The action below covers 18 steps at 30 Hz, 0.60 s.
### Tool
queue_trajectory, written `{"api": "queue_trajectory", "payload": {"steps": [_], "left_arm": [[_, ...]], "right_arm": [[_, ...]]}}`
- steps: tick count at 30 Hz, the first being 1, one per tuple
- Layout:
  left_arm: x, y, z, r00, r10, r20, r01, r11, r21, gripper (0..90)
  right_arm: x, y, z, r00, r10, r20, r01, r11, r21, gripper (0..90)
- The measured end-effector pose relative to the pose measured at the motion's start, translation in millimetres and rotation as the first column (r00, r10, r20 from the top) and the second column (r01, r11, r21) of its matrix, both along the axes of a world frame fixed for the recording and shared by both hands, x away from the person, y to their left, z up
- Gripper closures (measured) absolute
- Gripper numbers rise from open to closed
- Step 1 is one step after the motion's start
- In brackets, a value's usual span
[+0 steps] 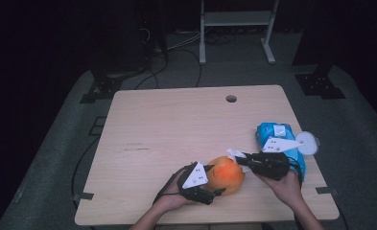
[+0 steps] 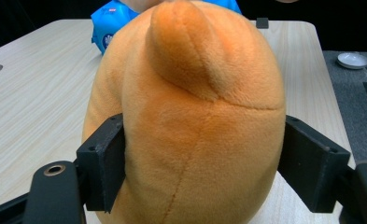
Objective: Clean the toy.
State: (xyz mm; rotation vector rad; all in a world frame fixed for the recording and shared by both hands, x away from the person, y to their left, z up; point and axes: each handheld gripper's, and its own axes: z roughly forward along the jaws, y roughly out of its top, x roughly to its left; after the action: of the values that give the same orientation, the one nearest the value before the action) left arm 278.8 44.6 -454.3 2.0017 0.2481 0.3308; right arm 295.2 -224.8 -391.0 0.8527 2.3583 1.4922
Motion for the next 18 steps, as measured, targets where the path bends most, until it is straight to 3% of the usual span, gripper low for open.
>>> {"api": "queue_trajectory", "payload": {"steps": [2, 5, 7, 9, 12, 15, 18], "left_arm": [[-0.3, -0.3, 0.0, 1.0000, 0.004, 0.005, -0.004, 1.0000, 0.002, 23.8], [0.2, 2.3, -0.3, 0.9999, 0.011, 0.002, -0.011, 0.9999, -0.006, 23.8], [1.7, 3.8, -0.1, 0.9997, 0.022, -0.003, -0.022, 0.9993, -0.028, 21.3], [6.1, 3.0, -0.3, 0.9982, 0.054, -0.026, -0.055, 0.9961, -0.068, 13.0], [11.6, -0.3, -7.2, 0.9943, 0.076, -0.075, -0.080, 0.9954, -0.053, 3.9], [12.0, 0.2, -6.9, 0.9948, 0.069, -0.075, -0.073, 0.9959, -0.054, 14.0], [8.1, 1.1, 2.9, 0.9971, 0.071, -0.028, -0.072, 0.9963, -0.047, 27.3]], "right_arm": [[-6.2, 12.6, 3.4, 0.9973, 0.074, 0.000, -0.074, 0.9969, 0.027, 78.8], [-12.4, 27.9, 6.7, 0.9934, 0.110, 0.035, -0.109, 0.9940, -0.007, 78.8], [-8.4, 23.2, 5.9, 0.9951, 0.097, 0.019, -0.097, 0.9953, 0.003, 78.9], [-2.4, 12.2, 2.2, 0.9984, 0.056, 0.011, -0.056, 0.9984, -0.001, 78.9], [-0.4, 2.3, 0.2, 0.9996, 0.029, -0.007, -0.029, 0.9994, 0.020, 78.9], [-5.3, 10.1, 2.2, 0.9987, 0.051, 0.006, -0.051, 0.9985, 0.020, 78.9], [-11.7, 21.3, 10.6, 0.9942, 0.105, 0.026, -0.106, 0.9912, 0.078, 79.0]]}}
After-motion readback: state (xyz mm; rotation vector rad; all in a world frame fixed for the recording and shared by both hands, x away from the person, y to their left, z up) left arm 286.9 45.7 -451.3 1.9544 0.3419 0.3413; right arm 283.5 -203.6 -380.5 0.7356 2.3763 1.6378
